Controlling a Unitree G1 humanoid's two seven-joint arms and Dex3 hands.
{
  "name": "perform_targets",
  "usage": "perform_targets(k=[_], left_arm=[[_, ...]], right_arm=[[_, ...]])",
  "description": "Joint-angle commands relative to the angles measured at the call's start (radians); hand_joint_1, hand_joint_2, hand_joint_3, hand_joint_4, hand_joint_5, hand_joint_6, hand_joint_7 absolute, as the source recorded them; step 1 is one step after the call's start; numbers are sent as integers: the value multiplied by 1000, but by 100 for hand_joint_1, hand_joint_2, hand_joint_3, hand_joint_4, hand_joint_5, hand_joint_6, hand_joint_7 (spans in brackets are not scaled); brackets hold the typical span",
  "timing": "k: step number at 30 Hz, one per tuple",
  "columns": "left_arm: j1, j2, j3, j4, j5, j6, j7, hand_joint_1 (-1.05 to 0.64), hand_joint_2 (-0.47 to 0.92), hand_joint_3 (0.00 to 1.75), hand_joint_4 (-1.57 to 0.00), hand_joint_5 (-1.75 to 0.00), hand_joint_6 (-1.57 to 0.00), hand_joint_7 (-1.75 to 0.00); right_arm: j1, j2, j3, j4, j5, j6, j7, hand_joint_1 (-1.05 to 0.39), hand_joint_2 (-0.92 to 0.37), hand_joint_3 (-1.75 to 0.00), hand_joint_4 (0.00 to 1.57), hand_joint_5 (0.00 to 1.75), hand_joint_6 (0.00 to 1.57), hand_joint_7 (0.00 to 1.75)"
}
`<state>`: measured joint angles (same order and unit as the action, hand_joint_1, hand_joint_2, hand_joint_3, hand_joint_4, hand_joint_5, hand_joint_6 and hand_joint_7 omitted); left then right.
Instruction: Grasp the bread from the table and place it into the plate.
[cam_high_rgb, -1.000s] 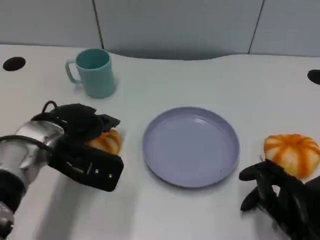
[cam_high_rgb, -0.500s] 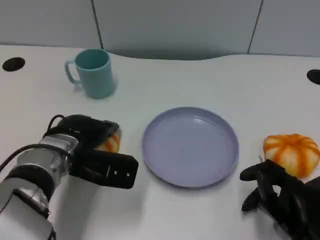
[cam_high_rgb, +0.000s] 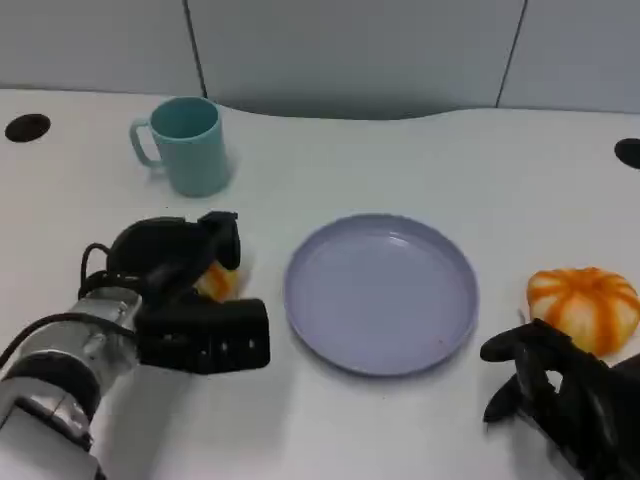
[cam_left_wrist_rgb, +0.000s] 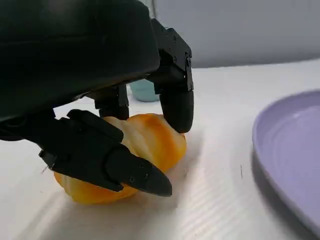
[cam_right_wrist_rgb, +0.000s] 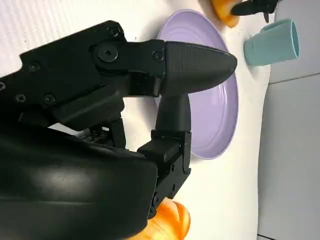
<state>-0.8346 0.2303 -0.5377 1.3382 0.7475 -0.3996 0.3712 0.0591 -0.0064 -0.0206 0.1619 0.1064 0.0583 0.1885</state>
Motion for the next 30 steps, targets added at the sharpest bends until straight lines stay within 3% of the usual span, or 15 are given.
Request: perform_targets(k=[1,9,16,24,26,30], left_arm=[[2,21,65,-8,-75,-43,-22,-16,92,14,-73,-175,-47,-175],[-34,37,153,-42,-172,-124,-58,-8,83,9,-76,-175,-52,-175],[-74,17,265,-116,-314,-229,-191,-2,85,8,-79,-175,-58,-175],[-93,-25,242,-186,-296,-353,-188,-4,84,7,-82,-175,-62,-175],[-129,-89,217,-178,-285,-327,-221,-4,84,8,-83,-175,-62,-175],[-163,-154,184,-161,-268,-299,-243,-5,84,8,-89,-175,-65,-175]], right_arm=[[-2,-14,-10,14,4,-4,-1,-31,-92,-55,53,175,47,152],[-8,-12,-5,16,-5,2,-14,-30,-92,-56,54,175,46,151],[-14,-7,-7,34,6,-21,-5,-32,-92,-55,54,175,46,151],[-17,-16,-3,31,-7,-11,-12,-30,-92,-57,51,175,45,150],[-28,-16,-5,50,-2,-15,-2,-30,-92,-56,52,175,46,151],[-29,-6,-1,42,-7,7,-20,-29,-92,-56,53,174,46,151]])
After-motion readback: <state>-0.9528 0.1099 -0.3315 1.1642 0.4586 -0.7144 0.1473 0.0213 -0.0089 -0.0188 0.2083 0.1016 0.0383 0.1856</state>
